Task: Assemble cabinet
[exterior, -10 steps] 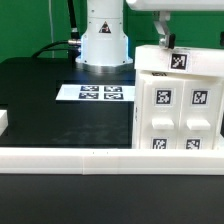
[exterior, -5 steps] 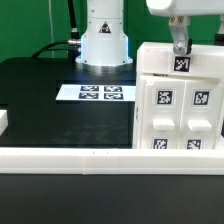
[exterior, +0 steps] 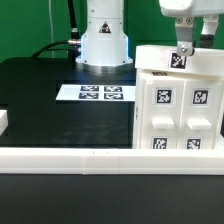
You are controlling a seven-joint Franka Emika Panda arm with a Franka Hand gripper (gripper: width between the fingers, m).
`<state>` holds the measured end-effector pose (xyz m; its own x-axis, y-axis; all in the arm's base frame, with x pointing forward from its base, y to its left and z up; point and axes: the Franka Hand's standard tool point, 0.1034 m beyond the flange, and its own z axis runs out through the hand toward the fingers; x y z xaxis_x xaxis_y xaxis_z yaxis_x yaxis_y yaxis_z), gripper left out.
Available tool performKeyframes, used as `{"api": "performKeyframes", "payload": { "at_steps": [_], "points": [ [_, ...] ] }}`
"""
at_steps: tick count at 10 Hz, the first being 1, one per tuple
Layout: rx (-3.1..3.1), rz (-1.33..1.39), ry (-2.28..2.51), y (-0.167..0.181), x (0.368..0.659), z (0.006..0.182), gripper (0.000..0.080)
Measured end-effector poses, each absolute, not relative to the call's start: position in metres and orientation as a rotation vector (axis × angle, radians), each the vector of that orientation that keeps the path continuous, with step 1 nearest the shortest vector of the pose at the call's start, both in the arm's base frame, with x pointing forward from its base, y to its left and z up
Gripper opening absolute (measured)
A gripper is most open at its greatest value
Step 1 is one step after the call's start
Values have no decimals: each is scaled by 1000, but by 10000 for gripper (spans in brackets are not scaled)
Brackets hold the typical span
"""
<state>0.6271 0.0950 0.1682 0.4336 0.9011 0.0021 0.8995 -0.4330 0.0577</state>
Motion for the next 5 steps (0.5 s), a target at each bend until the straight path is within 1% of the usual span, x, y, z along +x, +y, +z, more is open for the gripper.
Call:
{"api": "performKeyframes", "payload": {
  "at_steps": [4, 5],
  "points": [
    [2600, 43, 1666, 92, 626, 167, 797],
    [2607, 41, 1657, 91, 626, 166, 671]
  ]
}}
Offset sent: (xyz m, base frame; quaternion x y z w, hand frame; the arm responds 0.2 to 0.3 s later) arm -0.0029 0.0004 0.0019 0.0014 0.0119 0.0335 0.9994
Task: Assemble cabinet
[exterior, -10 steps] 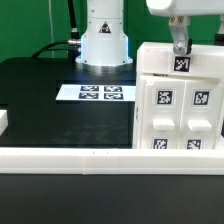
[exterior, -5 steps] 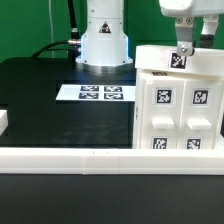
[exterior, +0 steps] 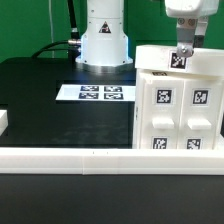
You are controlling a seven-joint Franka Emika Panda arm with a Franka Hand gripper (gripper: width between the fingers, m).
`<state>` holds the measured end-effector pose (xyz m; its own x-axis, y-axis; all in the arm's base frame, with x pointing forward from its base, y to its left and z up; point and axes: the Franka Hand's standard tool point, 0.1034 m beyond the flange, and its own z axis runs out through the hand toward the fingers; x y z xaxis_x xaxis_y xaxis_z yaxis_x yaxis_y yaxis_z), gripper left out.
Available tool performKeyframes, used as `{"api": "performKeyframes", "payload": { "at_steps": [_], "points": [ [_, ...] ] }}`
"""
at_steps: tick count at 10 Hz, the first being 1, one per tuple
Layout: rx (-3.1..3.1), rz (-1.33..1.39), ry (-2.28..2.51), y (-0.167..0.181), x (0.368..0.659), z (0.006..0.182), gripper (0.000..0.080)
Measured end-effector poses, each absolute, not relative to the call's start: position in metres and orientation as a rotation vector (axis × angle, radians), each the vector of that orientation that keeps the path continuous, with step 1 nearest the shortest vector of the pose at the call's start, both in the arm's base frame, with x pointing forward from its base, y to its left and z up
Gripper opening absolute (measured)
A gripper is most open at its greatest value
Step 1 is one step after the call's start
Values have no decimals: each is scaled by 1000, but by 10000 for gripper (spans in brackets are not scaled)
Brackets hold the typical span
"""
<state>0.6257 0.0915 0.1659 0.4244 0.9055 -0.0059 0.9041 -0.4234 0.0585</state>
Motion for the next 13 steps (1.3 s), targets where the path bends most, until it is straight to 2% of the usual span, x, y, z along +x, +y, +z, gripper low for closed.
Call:
{"api": "performKeyframes", "payload": {
  "at_steps": [1, 6, 13],
  "points": [
    [2614, 36, 1649, 91, 625, 165, 554],
    [2637, 38, 1612, 90, 625, 165, 557],
    [2951, 55, 949, 89, 625, 164, 558]
  ]
}}
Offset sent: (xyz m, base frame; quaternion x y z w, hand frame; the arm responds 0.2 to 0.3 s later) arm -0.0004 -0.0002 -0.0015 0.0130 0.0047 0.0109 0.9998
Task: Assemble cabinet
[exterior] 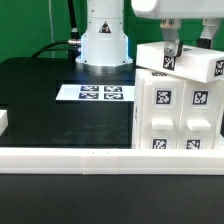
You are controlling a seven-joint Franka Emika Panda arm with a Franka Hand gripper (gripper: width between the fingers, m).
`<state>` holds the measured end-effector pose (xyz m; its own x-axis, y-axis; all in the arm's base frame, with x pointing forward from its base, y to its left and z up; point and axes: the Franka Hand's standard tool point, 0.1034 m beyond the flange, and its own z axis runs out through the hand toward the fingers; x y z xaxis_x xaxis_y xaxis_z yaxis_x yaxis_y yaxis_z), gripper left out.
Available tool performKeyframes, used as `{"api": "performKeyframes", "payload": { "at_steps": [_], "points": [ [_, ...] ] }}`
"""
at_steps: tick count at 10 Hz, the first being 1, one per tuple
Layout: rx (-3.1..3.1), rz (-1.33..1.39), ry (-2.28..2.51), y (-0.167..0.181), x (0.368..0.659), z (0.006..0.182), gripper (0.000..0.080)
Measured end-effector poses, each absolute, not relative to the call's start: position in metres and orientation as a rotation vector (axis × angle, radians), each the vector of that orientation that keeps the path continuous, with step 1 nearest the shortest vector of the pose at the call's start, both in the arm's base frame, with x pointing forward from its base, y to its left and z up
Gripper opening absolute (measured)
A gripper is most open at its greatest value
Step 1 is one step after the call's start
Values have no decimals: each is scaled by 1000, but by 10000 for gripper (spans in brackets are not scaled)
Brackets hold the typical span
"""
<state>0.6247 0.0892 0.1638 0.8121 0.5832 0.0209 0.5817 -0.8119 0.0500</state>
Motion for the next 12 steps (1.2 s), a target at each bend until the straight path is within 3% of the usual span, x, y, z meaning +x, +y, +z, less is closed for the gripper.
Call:
{"api": "performKeyframes", "payload": {
  "at_steps": [12],
  "points": [
    [3069, 134, -605, 83, 626, 163, 560]
  ]
}}
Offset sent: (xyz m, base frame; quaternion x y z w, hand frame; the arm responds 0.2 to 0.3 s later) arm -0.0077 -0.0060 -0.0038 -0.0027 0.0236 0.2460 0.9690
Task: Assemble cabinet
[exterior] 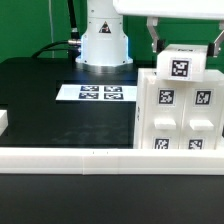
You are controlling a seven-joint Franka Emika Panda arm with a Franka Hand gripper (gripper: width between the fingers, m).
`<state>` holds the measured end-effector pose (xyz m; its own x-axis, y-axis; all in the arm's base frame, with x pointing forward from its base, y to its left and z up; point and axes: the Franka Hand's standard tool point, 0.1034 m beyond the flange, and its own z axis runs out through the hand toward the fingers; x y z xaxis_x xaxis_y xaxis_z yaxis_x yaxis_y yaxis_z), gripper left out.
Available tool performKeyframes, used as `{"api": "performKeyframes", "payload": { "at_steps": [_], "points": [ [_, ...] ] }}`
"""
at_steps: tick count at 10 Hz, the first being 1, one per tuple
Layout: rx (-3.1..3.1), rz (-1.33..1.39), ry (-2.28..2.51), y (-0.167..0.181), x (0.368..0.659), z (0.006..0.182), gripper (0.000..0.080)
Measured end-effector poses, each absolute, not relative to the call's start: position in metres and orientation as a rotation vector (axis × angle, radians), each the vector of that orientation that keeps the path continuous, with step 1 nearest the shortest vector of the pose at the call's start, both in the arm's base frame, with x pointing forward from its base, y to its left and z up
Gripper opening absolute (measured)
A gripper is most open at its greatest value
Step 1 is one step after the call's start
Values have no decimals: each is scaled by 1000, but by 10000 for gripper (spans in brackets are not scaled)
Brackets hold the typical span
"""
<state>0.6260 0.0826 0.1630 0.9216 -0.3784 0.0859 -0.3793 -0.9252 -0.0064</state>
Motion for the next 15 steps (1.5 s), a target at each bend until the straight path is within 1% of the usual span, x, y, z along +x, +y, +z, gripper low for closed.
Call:
{"api": "performKeyframes", "payload": {
  "at_steps": [1, 7, 9, 15],
  "points": [
    [3065, 135, -644, 82, 626, 163, 560],
    [2913, 130, -1212, 79, 627, 164, 560],
    [2774, 112, -1550, 79, 626, 164, 560],
    [2237, 52, -2282, 77, 622, 163, 560]
  ]
}}
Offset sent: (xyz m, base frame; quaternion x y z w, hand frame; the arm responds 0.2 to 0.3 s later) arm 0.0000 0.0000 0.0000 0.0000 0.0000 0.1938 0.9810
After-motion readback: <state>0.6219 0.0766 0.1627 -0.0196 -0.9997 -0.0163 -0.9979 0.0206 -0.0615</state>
